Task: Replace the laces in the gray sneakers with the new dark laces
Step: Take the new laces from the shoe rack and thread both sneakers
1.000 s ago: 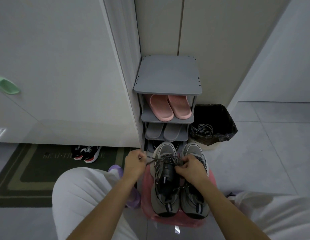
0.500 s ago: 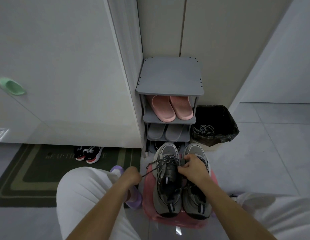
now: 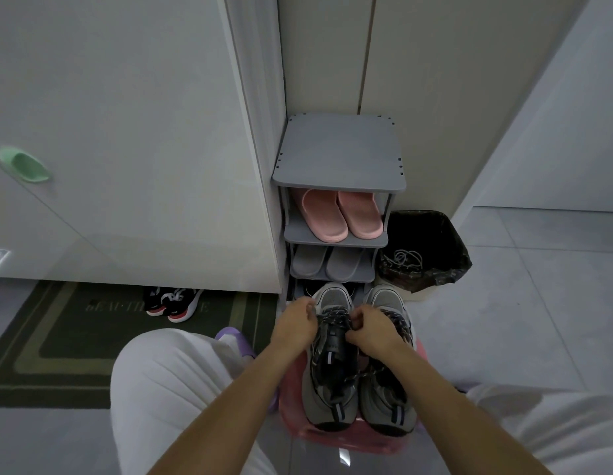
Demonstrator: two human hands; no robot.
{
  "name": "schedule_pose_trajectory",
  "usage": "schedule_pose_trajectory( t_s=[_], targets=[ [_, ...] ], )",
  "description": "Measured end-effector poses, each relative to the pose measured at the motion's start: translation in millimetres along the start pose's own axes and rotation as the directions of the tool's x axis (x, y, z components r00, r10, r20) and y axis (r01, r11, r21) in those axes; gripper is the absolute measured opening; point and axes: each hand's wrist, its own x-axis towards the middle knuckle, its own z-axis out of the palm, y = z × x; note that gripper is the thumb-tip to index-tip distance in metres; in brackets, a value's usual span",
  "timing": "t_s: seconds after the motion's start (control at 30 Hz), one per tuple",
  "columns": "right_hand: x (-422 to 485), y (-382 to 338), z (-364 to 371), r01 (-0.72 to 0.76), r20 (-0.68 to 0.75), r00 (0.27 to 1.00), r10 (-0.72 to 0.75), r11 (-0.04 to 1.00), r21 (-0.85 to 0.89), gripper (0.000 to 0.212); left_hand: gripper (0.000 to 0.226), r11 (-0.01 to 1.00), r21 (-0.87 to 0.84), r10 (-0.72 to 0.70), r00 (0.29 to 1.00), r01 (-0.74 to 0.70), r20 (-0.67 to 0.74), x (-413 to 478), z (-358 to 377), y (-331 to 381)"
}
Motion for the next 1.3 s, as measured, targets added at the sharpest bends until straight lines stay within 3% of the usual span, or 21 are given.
schedule_pose_trajectory(
  t_s=[0.13,0.3,0.53,0.77,0.93,1.0,1.2,1.3],
  targets=[
    [0,0,2,-0.001,-0.025,1.000,0.002,1.000,0.015,0.034,0.018,0.998,-0.001,0.064,0.997,-0.064,0.038,0,5,5],
    [0,2,2,0.006,-0.039,0.999,-0.005,1.000,0.027,0.035,0.017,0.999,0.023,0.025,0.999,-0.026,0.045,-3,11,2],
    [0,3,4,0.014,-0.057,0.998,-0.013,1.000,0.006,0.033,0.013,0.992,0.112,0.033,0.982,-0.054,0.185,-3,3,5],
    [0,3,4,0.011,-0.049,0.999,-0.012,1.000,-0.023,0.025,0.009,0.993,0.056,0.082,0.960,-0.101,0.269,-11,-7,-3],
    [0,1,4,0.005,-0.053,0.999,-0.008,0.999,-0.054,0.022,0.018,0.997,0.001,0.077,0.975,-0.079,0.211,-7,-8,-1],
    [-1,-1,4,0.011,-0.047,0.999,-0.015,0.996,-0.089,0.022,0.022,0.997,0.032,0.067,0.985,-0.073,0.158,-2,-6,0],
    [-2,-5,-4,0.040,-0.015,0.999,-0.044,0.979,-0.200,0.024,0.021,0.943,0.312,0.053,0.977,-0.118,0.206,6,-3,7],
    [0,-9,-12,0.034,-0.052,0.998,-0.046,0.977,-0.210,0.027,0.036,0.953,0.296,-0.014,0.967,-0.065,0.255,9,-14,17]
  ],
)
